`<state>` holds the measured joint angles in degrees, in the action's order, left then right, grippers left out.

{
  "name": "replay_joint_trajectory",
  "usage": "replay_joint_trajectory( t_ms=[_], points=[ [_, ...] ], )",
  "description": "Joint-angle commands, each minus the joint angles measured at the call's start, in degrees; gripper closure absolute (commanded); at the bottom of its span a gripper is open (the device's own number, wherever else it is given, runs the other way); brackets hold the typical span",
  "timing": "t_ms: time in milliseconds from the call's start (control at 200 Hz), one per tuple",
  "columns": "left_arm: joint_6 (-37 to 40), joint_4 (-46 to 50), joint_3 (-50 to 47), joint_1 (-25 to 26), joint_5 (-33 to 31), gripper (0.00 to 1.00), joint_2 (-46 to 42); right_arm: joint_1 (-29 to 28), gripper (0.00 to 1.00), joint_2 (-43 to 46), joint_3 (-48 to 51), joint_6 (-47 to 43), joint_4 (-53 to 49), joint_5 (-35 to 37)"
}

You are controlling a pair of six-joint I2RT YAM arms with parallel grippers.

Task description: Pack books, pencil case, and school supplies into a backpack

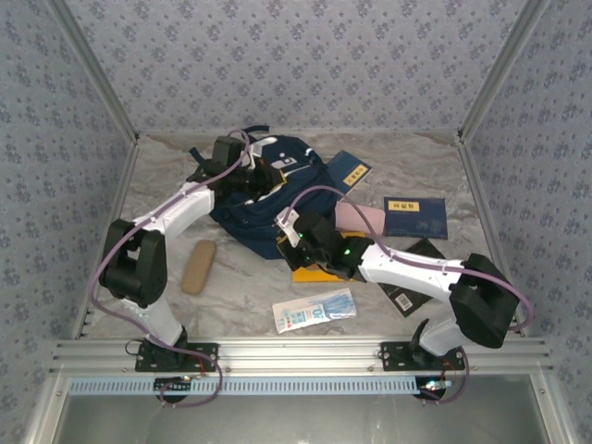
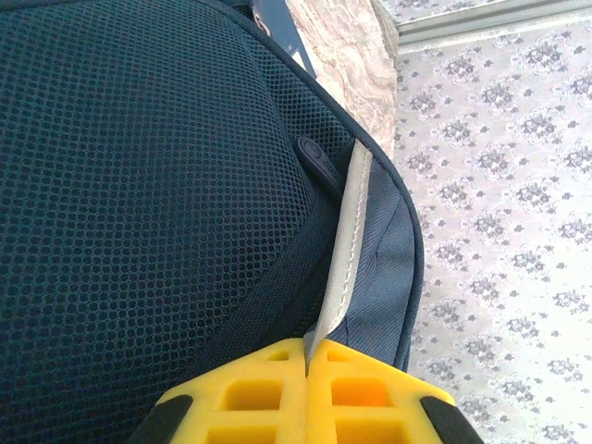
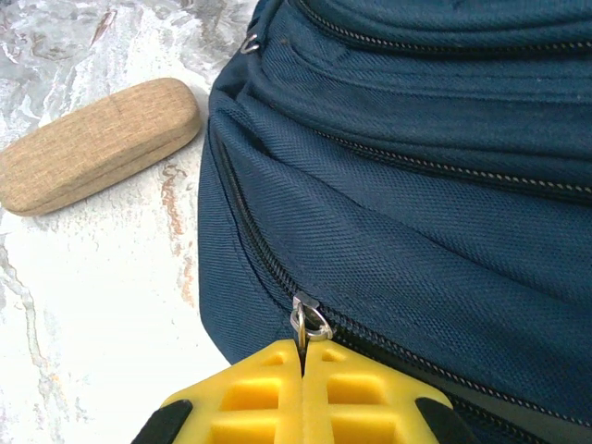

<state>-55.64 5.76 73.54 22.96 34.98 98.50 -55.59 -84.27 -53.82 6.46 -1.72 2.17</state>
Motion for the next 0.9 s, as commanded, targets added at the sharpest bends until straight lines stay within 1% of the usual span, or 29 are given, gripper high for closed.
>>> replay_joint_trajectory(
  t_ms=[0,80,165,295,425,575,630,660,730,814,829,899],
  points=[
    [-2.50,-7.25,0.65,0.77,-1.87,1.00,-3.83,-1.40,1.00,-1.42,-3.72,0.05,0.11,-3.31],
    [-2.81,-7.04,0.22,0.72,-3.06,1.00,-4.81,-1.21,1.00,-1.99,-4.67,-0.68,-1.56,-3.76],
    [-2.39,-5.98,-0.19,0.76,-4.77,1.00,-6.26,0.32,1.00,-2.21,-5.39,-1.56,-2.32,-3.72],
    [-3.09,-4.45,-1.20,0.11,-7.22,1.00,-8.81,4.19,1.00,-2.72,-7.44,-3.71,-4.85,-4.80],
    [-6.34,-3.18,-2.32,-1.11,-9.27,1.00,-11.08,8.38,1.00,-3.24,-9.80,-5.29,-6.36,-7.16],
    [-6.09,-1.48,-1.81,-1.08,-12.03,1.00,-12.96,12.15,1.00,-5.67,-13.45,-6.58,-7.71,-10.53],
    [-5.77,-0.74,-1.22,-1.12,-12.60,1.00,-12.80,12.77,1.00,-6.79,-14.02,-6.93,-8.27,-11.52],
    [-5.56,-0.50,-0.97,-1.08,-13.02,1.00,-12.56,12.94,1.00,-7.30,-16.13,-7.25,-8.62,-11.94],
    [-5.45,-0.70,-0.39,-1.16,-13.60,1.00,-11.42,12.86,1.00,-7.27,-16.25,-7.59,-8.36,-12.54],
    [-6.08,-1.51,0.78,-1.64,-14.04,1.00,-9.34,12.64,1.00,-5.99,-15.00,-7.76,-6.59,-12.27],
    [-6.35,-1.66,0.93,-1.75,-14.18,1.00,-9.01,12.57,1.00,-5.73,-13.10,-7.78,-6.28,-12.32],
    [-8.03,-3.32,1.12,-2.29,-15.29,1.00,-7.67,12.10,1.00,-4.05,-10.23,-7.47,-4.58,-12.94]
  ],
)
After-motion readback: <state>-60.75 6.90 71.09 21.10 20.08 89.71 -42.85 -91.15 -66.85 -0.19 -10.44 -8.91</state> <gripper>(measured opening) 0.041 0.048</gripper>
